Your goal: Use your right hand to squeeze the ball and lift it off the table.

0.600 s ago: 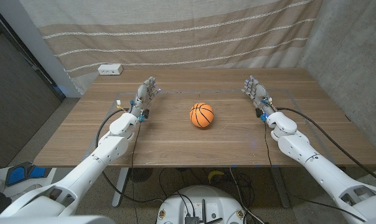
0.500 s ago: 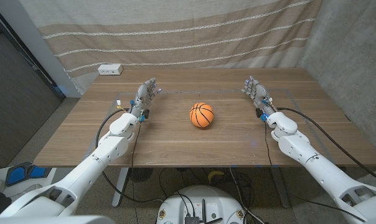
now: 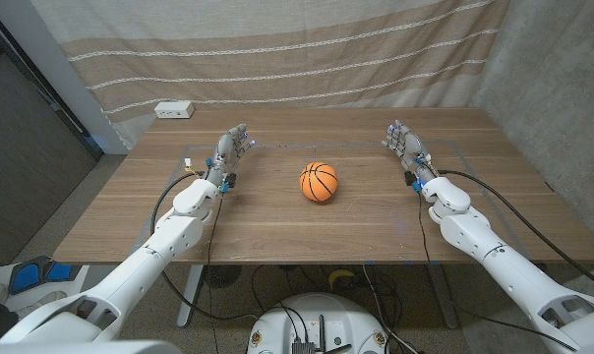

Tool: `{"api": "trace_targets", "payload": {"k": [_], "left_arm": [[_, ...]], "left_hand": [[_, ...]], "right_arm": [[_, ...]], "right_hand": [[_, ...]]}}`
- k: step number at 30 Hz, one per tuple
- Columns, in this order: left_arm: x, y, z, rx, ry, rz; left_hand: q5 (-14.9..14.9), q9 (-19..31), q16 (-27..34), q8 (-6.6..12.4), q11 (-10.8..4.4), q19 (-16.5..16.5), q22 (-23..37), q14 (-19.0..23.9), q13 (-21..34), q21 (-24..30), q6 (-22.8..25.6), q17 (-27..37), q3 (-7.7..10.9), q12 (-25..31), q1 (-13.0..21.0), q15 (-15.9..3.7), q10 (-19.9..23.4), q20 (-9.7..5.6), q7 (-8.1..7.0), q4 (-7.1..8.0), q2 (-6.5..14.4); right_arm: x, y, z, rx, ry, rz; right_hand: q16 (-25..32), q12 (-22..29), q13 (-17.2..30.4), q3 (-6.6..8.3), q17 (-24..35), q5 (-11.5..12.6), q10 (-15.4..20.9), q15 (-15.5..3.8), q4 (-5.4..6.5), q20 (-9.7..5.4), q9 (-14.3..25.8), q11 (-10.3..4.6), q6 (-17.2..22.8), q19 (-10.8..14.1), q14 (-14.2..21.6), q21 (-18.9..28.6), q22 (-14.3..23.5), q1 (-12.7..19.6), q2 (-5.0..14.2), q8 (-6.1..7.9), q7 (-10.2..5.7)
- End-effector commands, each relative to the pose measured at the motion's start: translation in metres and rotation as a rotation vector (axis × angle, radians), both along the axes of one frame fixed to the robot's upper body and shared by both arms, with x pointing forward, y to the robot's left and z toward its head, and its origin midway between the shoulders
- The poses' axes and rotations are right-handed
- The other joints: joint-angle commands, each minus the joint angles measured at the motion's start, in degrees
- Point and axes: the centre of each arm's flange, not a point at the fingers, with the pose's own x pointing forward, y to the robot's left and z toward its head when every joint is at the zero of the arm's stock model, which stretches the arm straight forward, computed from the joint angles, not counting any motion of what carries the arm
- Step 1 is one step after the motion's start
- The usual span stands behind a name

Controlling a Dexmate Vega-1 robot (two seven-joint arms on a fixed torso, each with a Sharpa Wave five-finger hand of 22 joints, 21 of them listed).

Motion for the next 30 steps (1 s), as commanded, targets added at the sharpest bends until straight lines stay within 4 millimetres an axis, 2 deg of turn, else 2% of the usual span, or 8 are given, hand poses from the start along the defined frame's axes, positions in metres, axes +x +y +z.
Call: {"api": "trace_targets", "payload": {"k": [1, 8, 13, 20, 24, 30], "left_arm": [[-0.001, 0.002, -0.001, -0.005, -0.006, 0.001], [-0.001, 0.002, -0.002, -0.006, -0.007, -0.001], [-0.002, 0.002, -0.002, -0.008, -0.009, 0.001], [-0.003, 0.003, -0.002, -0.01, -0.007, 0.001], [-0.003, 0.002, -0.002, -0.004, -0.008, -0.001], [-0.003, 0.002, -0.001, -0.004, -0.008, -0.001]], "left_hand": [[0.3, 0.3, 0.1, 0.47, 0.19, 0.2, 0.1, -0.5, 0.2, -0.1, 0.3, 0.1, 0.15, 0.3, 0.1, -0.25, -0.6, 0.4, -1.31, -0.36, 2.5], [0.3, 0.3, 0.1, 0.43, 0.15, 0.3, 0.1, -0.4, 0.2, -0.3, 0.3, 0.1, 0.14, 0.3, 0.2, -0.21, -0.6, 0.56, -1.32, -0.53, 2.5], [0.2, 0.3, 0.1, 0.37, 0.06, 0.3, 0.1, -0.4, 0.2, -0.3, 0.2, 0.1, 0.15, 0.4, 0.2, -0.23, -0.6, 0.52, -0.97, -0.63, 2.4], [0.2, 0.3, 0.1, 0.42, 0.16, 0.4, 0.1, -0.4, 0.2, -0.5, 0.4, 0.1, 0.16, 0.4, 0.3, -0.19, -0.6, 0.56, -1.57, -0.74, 2.5], [0.2, 0.3, 0.1, 0.38, 0.16, 0.4, 0.1, -0.4, 0.2, -0.6, 0.4, 0.1, 0.16, 0.4, 0.3, -0.2, -0.6, 0.56, -1.16, -0.8, 2.5], [0.2, 0.3, 0.1, 0.35, 0.11, 0.5, 0.1, -0.4, 0.2, -0.6, 0.3, 0.1, 0.16, 0.4, 0.3, -0.24, -0.6, 0.55, -1.16, -0.85, 2.5]], "right_arm": [[-0.005, -0.003, 0.007, -0.01, -0.026, -0.024], [-0.009, -0.006, 0.019, -0.024, -0.065, -0.049], [-0.013, -0.008, 0.027, -0.048, -0.087, -0.068], [-0.019, -0.01, 0.04, -0.085, -0.129, -0.106], [-0.023, -0.012, 0.047, -0.099, -0.153, -0.124], [-0.03, -0.014, 0.057, -0.123, -0.189, -0.147]], "right_hand": [[0.2, 0.4, 0.1, 0.02, 0.0, 0.4, 0.4, 0.33, -0.63, 0.52, 0.1, -0.2, 0.5, -0.1, 0.1, -0.2, 0.1, 0.1, -1.11, 0.45, -0.45], [0.3, 0.5, 0.0, 0.08, -0.2, 0.5, 0.5, 0.48, -1.01, 0.65, 0.1, -0.18, 0.7, 0.1, 0.4, -0.3, 0.1, 0.2, -1.23, 0.54, -0.45], [0.3, 0.5, 0.0, 0.14, -0.3, 0.6, 0.6, 0.17, -1.37, 0.07, 0.1, -0.15, 1.0, 0.5, 0.4, -0.4, 0.1, 0.3, -1.3, 0.63, -0.19], [0.3, 0.5, 0.0, 0.17, -0.4, 0.7, 0.7, 0.04, -1.62, 0.08, 0.1, -0.26, 1.2, 0.5, 0.5, -0.6, 0.1, 0.3, -1.33, 0.7, -0.24], [0.5, 0.7, 0.0, 0.21, -0.5, 0.7, 1.0, -0.18, -1.91, -0.7, 0.1, 0.18, 1.5, 1.1, 0.8, -0.6, 0.1, 0.3, -1.32, 0.78, 0.18], [0.6, 0.7, 0.0, 0.23, -0.6, 0.8, 1.3, -0.06, -2.08, -0.7, 0.1, 0.22, 1.9, 1.3, 0.9, -0.7, 0.1, 0.3, -1.31, 0.9, 0.14]]}}
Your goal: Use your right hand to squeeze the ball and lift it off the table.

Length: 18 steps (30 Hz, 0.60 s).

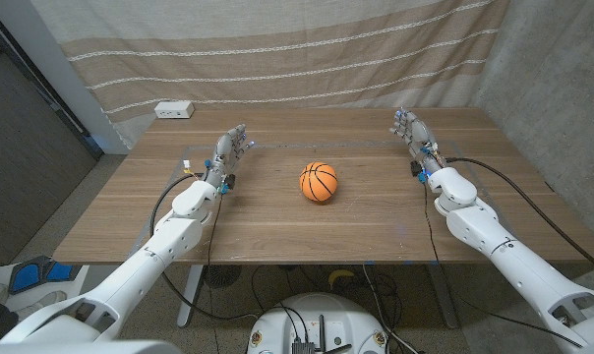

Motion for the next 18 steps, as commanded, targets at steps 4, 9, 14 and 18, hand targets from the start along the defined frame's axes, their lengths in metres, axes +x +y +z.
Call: {"api": "trace_targets", "payload": {"k": [4, 9, 14, 18], "left_arm": [[0.0, -0.001, 0.001, 0.005, 0.0, -0.002], [0.0, -0.002, 0.002, 0.002, 0.0, -0.005], [0.001, -0.003, 0.004, 0.014, -0.003, -0.006], [0.001, -0.003, 0.004, 0.011, 0.0, -0.006]], "left_hand": [[0.2, 0.1, 0.1, 0.17, 0.16, 0.2, 0.1, -0.4, 0.2, -0.3, -0.3, 0.1, 0.08, 0.4, 0.3, -0.22, -0.6, 0.3, -0.34, -0.49, 2.4], [0.2, 0.1, 0.1, 0.18, 0.15, 0.3, 0.1, -0.4, 0.2, -0.4, -0.2, 0.1, 0.06, 0.4, 0.3, -0.22, -0.6, 0.29, -0.3, -0.53, 2.4], [0.2, 0.1, 0.1, 0.17, 0.17, 0.3, 0.1, -0.3, 0.2, -0.5, -0.2, 0.1, 0.05, 0.4, 0.2, -0.21, -0.5, 0.31, -0.3, -0.58, 2.4], [0.2, 0.1, 0.1, 0.18, 0.15, 0.3, 0.1, -0.4, 0.2, -0.5, -0.2, 0.1, 0.05, 0.4, 0.2, -0.22, -0.5, 0.36, -0.29, -0.61, 2.4]], "right_arm": [[-0.017, -0.005, 0.028, -0.065, -0.097, -0.061], [-0.023, -0.004, 0.035, -0.084, -0.131, -0.075], [-0.029, -0.003, 0.043, -0.107, -0.165, -0.089], [-0.035, -0.001, 0.047, -0.124, -0.19, -0.101]], "right_hand": [[0.6, 0.4, -0.1, 0.28, 0.0, 0.3, 0.6, -0.24, -0.44, -0.21, 0.1, 0.22, 0.7, 0.5, 0.3, -0.1, 0.2, 0.2, -0.2, 0.33, 0.2], [0.7, 0.4, -0.1, 0.34, -0.1, 0.4, 0.9, -0.02, -0.76, 0.14, 0.1, 0.45, 0.9, 0.8, 0.5, -0.3, 0.2, 0.2, -0.19, 0.34, 0.29], [0.7, 0.5, -0.1, 0.38, -0.2, 0.4, 1.2, -0.04, -0.97, 0.18, 0.1, 0.41, 1.1, 1.0, 0.7, -0.4, 0.2, 0.2, -0.18, 0.36, 0.2], [0.8, 0.5, -0.1, 0.42, -0.3, 0.5, 1.4, 0.01, -1.15, 0.23, 0.1, 0.43, 1.2, 1.2, 0.8, -0.4, 0.2, 0.2, -0.18, 0.37, 0.24]]}}
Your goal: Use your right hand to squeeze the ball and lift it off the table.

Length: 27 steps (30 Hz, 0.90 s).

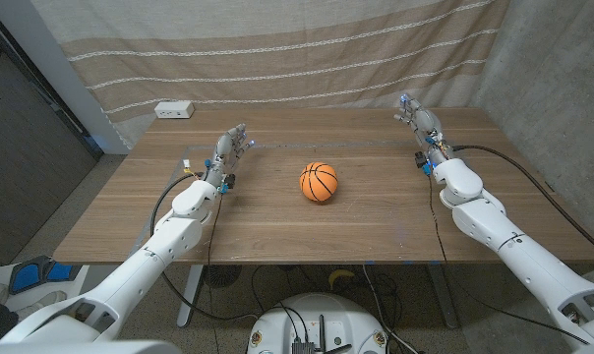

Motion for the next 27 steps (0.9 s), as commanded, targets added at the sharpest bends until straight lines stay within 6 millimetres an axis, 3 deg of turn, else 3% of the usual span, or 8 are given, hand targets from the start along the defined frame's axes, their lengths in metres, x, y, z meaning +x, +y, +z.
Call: {"api": "trace_targets", "payload": {"k": [1, 27], "left_arm": [[0.001, -0.002, 0.002, 0.014, 0.002, -0.003], [0.003, -0.002, 0.002, 0.006, 0.003, -0.007]], "left_hand": [[0.2, 0.1, 0.1, 0.18, 0.16, 0.3, 0.1, -0.4, 0.2, -0.1, -0.2, 0.1, 0.29, 0.4, 0.2, -0.27, -0.6, 0.36, -0.32, -0.38, 2.4], [0.2, 0.1, 0.1, 0.14, 0.1, 0.5, 0.1, -0.3, 0.2, -0.4, -0.1, 0.2, 0.28, 0.4, 0.2, -0.27, -0.5, 0.33, -0.28, -0.54, 2.4]], "right_arm": [[-0.019, 0.003, 0.023, -0.058, -0.094, -0.033], [-0.047, 0.022, 0.042, -0.177, -0.217, -0.108]], "right_hand": [[0.3, 0.5, 0.2, 0.12, 0.1, 0.5, 0.6, 0.21, -0.43, 0.21, 0.1, 0.13, 0.6, 0.4, 0.6, -0.2, 0.2, 0.3, -0.18, 0.29, -0.15], [0.5, 0.5, 0.1, 0.29, -0.6, 0.7, 1.2, -0.07, -1.84, 0.34, 0.1, 0.12, 0.6, 1.2, 1.4, -0.9, 0.1, 0.5, -0.53, 0.07, 0.04]]}}
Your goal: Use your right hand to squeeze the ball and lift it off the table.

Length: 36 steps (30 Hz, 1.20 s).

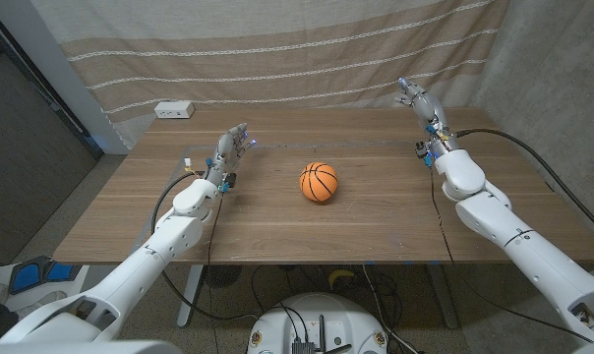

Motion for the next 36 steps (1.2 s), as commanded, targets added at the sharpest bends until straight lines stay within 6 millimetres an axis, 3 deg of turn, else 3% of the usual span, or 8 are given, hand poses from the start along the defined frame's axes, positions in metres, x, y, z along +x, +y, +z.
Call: {"api": "trace_targets", "payload": {"k": [1, 36], "left_arm": [[0.001, 0.0, 0.0, -0.004, 0.001, -0.005], [0.003, -0.001, 0.002, 0.001, 0.003, -0.011]], "left_hand": [[0.2, 0.1, 0.1, 0.14, 0.09, 0.2, 0.1, -0.4, 0.2, -0.1, -0.1, 0.2, 0.03, 0.4, 0.2, -0.27, -0.5, 0.03, -0.29, -0.31, 2.4], [0.1, 0.1, 0.1, 0.1, 0.18, 0.4, 0.2, -0.4, 0.2, -0.6, -0.1, 0.2, 0.0, 0.4, 0.2, -0.25, -0.6, 0.06, -0.33, -0.48, 2.5]], "right_arm": [[-0.012, 0.008, 0.008, -0.053, -0.05, -0.044], [-0.045, 0.038, 0.023, -0.237, -0.173, -0.097]], "right_hand": [[0.5, 0.1, 0.1, 0.14, -0.1, 0.3, 0.6, 0.06, -0.62, -0.28, 0.1, 0.1, 0.2, 0.6, 0.4, -0.2, 0.2, 0.5, -0.54, 0.05, 0.03], [0.7, 0.2, 0.0, 0.23, -0.8, 0.5, 1.6, -0.6, -2.03, -1.08, 0.2, -0.2, 1.3, 1.5, 1.1, -1.0, 0.2, 0.6, -0.76, 0.27, -0.34]]}}
